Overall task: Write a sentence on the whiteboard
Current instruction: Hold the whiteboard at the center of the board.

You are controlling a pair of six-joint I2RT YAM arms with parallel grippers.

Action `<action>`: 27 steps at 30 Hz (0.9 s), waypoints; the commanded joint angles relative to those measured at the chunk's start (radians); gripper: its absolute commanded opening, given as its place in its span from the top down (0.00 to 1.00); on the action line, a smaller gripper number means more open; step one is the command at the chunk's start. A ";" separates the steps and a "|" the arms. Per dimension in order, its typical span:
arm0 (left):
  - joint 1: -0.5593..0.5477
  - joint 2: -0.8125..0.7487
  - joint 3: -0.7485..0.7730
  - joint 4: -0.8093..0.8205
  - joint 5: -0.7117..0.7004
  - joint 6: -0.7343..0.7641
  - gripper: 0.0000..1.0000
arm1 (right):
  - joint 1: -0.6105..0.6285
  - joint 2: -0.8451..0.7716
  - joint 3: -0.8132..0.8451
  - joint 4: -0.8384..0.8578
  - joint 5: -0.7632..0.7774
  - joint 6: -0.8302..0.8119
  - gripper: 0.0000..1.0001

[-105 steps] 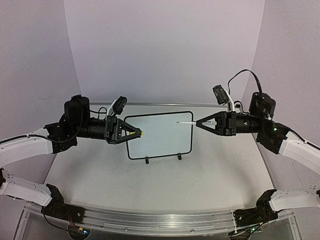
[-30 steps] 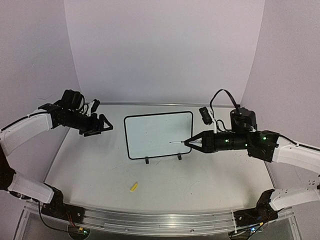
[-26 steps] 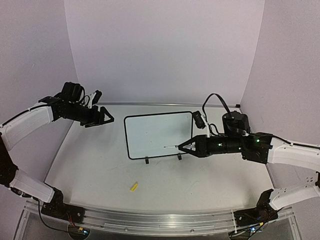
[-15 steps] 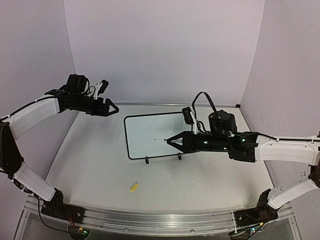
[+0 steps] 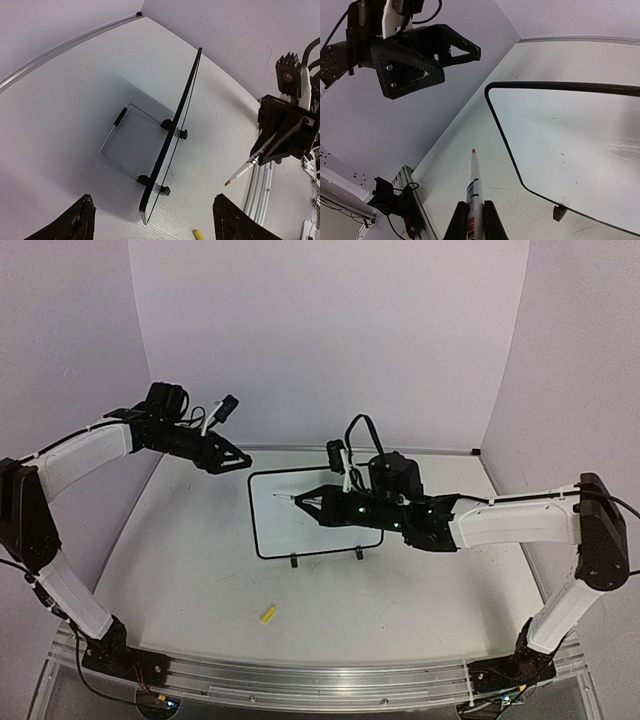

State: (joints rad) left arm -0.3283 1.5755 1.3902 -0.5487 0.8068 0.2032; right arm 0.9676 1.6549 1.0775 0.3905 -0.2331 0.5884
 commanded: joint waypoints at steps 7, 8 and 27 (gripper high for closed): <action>0.000 0.102 0.032 -0.058 0.079 0.076 0.40 | 0.006 0.038 0.111 0.008 0.090 -0.061 1.00; 0.000 0.103 0.027 -0.058 0.079 0.080 0.45 | 0.007 0.042 0.119 -0.005 0.093 -0.069 1.00; -0.026 0.110 -0.004 -0.065 0.067 0.117 0.74 | 0.007 0.133 0.218 -0.059 0.071 -0.101 1.00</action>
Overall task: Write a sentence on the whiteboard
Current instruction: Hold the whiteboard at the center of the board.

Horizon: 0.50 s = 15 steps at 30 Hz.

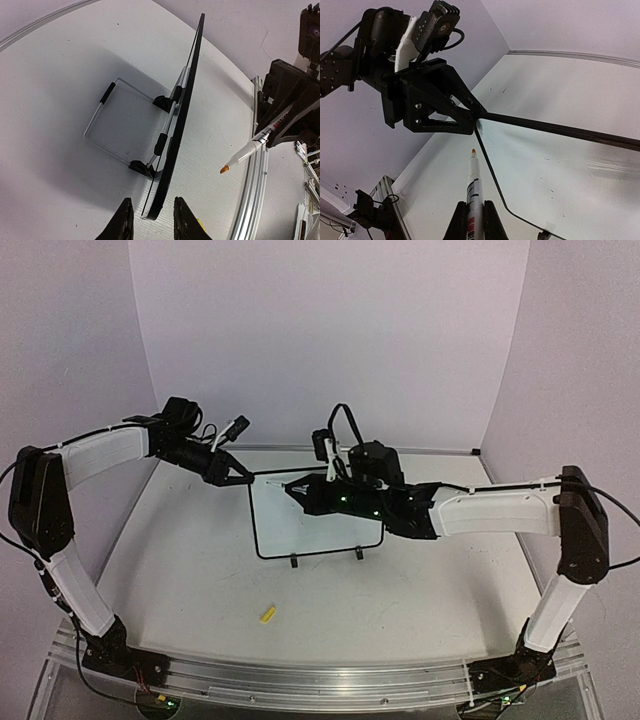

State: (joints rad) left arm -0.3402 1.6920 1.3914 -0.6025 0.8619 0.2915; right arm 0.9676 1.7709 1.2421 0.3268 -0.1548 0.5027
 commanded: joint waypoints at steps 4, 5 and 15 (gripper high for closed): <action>-0.030 -0.006 -0.006 -0.019 -0.005 0.039 0.76 | 0.006 0.022 0.057 -0.002 0.000 -0.012 1.00; -0.032 -0.006 -0.008 -0.021 -0.010 0.041 0.77 | 0.007 0.021 0.056 -0.003 0.004 -0.011 1.00; -0.039 -0.007 -0.021 -0.016 -0.048 0.056 1.00 | 0.006 0.028 0.079 -0.045 0.036 -0.030 1.00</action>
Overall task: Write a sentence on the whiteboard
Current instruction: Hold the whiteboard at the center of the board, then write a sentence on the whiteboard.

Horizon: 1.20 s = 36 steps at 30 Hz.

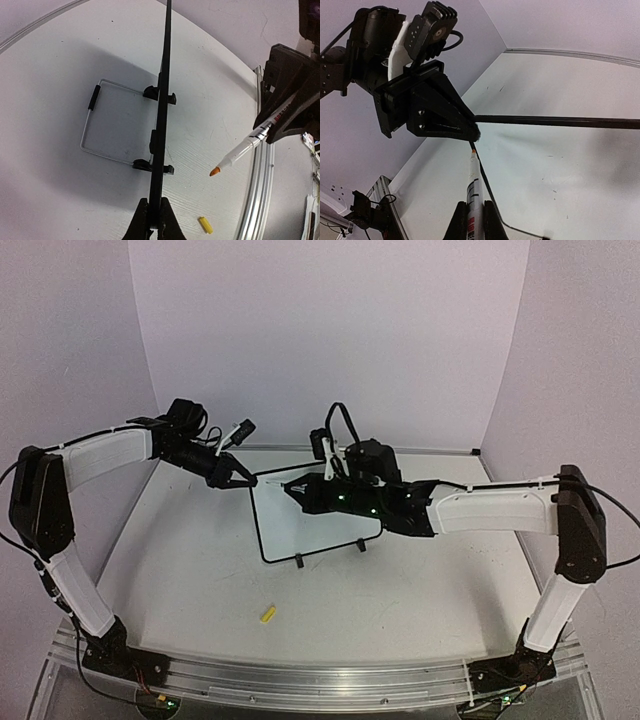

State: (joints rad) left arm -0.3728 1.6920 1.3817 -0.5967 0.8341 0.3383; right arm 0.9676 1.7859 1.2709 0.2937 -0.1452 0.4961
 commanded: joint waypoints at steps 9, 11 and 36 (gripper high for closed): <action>-0.014 -0.022 -0.030 -0.022 -0.042 0.036 1.00 | 0.006 0.040 0.076 -0.021 0.009 -0.027 1.00; -0.016 -0.025 -0.032 -0.023 -0.046 0.042 1.00 | 0.007 0.048 0.083 -0.021 0.007 -0.028 1.00; -0.038 -0.024 -0.032 -0.041 -0.064 0.057 1.00 | 0.006 0.104 0.122 -0.019 0.056 -0.022 1.00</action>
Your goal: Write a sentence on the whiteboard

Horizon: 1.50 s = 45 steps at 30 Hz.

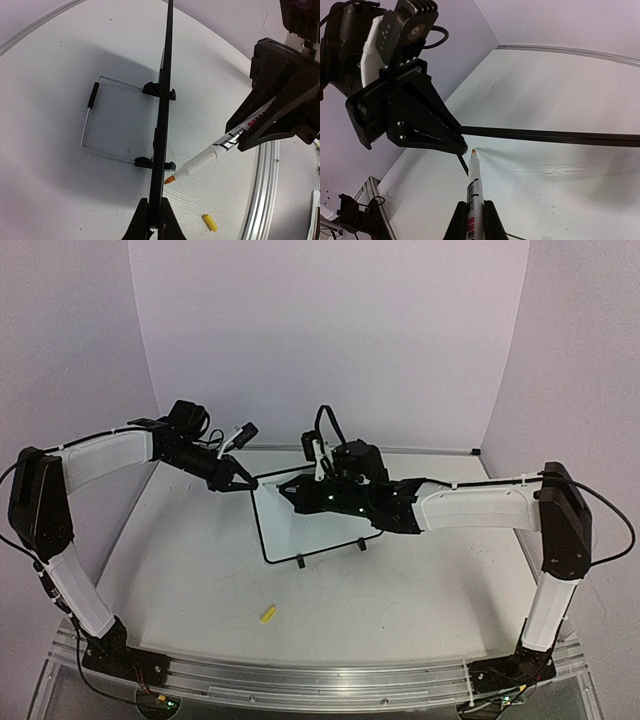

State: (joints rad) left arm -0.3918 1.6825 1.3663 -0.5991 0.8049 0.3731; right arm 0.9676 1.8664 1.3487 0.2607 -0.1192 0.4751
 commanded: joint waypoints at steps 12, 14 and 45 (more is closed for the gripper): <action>-0.027 -0.012 -0.015 -0.042 -0.036 0.023 1.00 | 0.006 0.013 0.020 0.015 0.094 0.019 1.00; -0.028 -0.011 -0.015 -0.042 -0.036 0.023 1.00 | 0.007 0.009 0.014 0.015 0.107 0.025 1.00; -0.033 -0.016 -0.016 -0.045 -0.047 0.023 1.00 | 0.006 -0.081 -0.082 0.065 0.135 0.005 1.00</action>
State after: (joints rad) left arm -0.3946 1.6821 1.3663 -0.5976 0.7895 0.3744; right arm 0.9852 1.8348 1.2806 0.2895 0.0370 0.5118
